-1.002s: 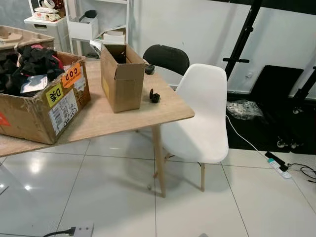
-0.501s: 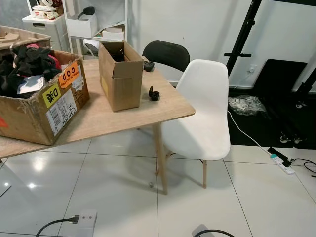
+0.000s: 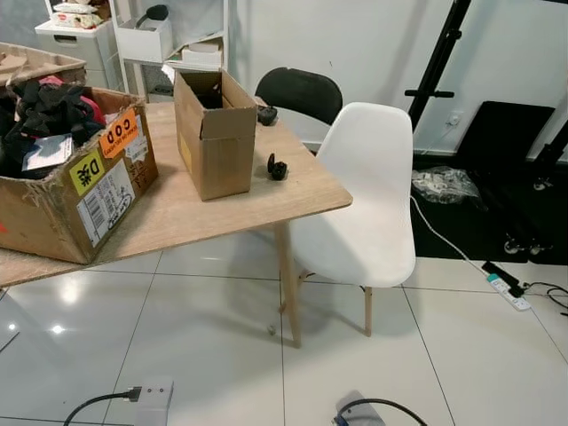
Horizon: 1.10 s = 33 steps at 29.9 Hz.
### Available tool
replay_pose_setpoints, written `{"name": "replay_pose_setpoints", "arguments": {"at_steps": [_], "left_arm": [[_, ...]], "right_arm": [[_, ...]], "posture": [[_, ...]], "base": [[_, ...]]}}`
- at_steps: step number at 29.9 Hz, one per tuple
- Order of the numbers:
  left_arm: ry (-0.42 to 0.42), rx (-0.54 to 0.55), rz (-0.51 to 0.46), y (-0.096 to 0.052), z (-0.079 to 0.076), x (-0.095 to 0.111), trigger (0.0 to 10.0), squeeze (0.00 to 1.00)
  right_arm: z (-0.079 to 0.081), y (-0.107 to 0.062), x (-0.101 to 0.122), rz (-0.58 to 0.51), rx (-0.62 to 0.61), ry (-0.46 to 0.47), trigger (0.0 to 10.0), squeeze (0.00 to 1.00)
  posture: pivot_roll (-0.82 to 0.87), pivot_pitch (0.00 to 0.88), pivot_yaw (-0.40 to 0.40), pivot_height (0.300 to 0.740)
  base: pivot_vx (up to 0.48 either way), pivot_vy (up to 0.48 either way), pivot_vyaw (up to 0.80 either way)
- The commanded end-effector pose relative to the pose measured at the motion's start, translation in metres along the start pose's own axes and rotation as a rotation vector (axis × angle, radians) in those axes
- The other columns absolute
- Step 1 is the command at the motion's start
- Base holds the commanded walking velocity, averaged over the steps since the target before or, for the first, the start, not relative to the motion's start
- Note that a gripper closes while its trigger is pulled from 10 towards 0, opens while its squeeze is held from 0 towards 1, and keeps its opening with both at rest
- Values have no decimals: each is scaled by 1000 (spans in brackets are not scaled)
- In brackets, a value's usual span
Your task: Picking trash to rubbish bin
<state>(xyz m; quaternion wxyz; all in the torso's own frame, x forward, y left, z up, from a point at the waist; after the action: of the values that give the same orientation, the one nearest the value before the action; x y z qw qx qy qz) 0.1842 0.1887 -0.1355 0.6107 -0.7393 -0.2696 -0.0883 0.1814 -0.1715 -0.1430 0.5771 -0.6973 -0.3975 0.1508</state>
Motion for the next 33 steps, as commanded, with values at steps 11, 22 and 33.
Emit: {"name": "replay_pose_setpoints", "arguments": {"at_steps": [11, 22, 33], "left_arm": [[22, 19, 7, -1, 6, 2, 10000, 0], [21, 24, 7, -1, 7, 0, 10000, 0], [20, 31, 10, -2, 8, -3, 10000, 0]], "right_arm": [[6, 0, -7, 24, 25, 46, 10000, 0], [13, 0, 4, 17, 40, 31, 10000, 0], [-12, -7, -57, 98, 28, 5, 10000, 0]], "posture": [[51, 33, -39, 740], [55, 31, -44, 740], [68, 26, -52, 740]], "base": [[0, 0, 0], [0, 0, -285], [0, 0, -781]]}}
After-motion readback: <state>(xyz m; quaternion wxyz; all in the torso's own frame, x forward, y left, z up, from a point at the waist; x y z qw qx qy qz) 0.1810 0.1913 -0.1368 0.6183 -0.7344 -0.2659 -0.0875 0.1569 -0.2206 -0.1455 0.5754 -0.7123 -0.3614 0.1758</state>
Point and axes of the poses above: a point about 5 cm out from each wrist's last joint towards the gripper, its own y axis pointing out of the wrist towards the gripper, its own x axis along the axis of the wrist's last joint, z = x × y, the point moved 5 cm from there along y, pointing out of the wrist towards the gripper, and after that the axes turned 14 degrees about -y, right-handed, at the moved point
